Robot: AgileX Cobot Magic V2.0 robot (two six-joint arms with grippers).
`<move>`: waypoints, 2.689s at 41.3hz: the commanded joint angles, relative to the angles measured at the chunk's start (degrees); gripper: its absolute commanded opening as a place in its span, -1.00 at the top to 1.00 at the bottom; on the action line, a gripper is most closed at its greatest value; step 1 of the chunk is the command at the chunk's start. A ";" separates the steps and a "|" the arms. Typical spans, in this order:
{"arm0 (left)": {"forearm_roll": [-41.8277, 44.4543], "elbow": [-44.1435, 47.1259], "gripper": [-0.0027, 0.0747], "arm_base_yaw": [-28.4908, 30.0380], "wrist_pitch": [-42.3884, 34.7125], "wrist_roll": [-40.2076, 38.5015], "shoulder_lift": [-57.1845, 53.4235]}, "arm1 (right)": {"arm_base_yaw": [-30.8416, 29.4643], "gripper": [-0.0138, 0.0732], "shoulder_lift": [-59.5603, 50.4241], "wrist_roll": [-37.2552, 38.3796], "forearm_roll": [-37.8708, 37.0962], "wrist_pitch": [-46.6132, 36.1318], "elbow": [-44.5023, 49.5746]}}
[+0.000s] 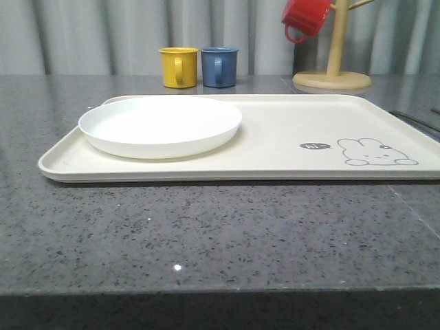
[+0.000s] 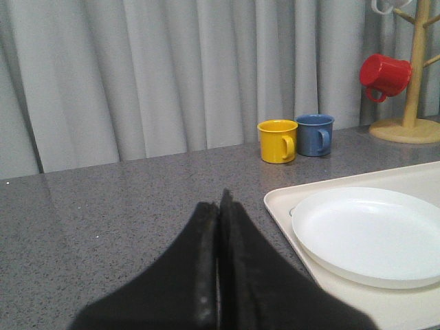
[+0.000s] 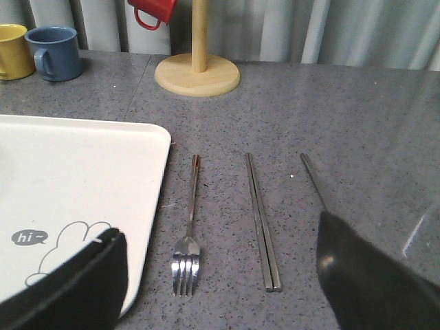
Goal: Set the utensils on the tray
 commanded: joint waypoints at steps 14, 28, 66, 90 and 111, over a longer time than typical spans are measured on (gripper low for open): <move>-0.23 -1.43 0.98 0.05 -4.90 -0.53 0.67 | -0.34 -0.67 0.60 -0.53 -0.32 -4.29 -2.01; -0.23 -1.43 0.98 0.05 -4.90 -0.53 0.67 | -0.34 -0.02 10.62 -0.53 0.00 2.00 -7.88; -0.23 -1.43 0.98 0.05 -4.90 -0.53 0.67 | 2.66 -0.02 66.40 -0.53 0.50 26.62 -45.79; -0.23 -1.43 0.98 0.05 -4.90 -0.53 0.67 | 2.70 0.40 69.51 -0.57 0.50 26.14 -45.85; -0.23 -1.43 0.98 0.05 -4.90 -0.53 0.67 | 2.70 0.91 63.38 3.59 -4.10 28.90 -47.52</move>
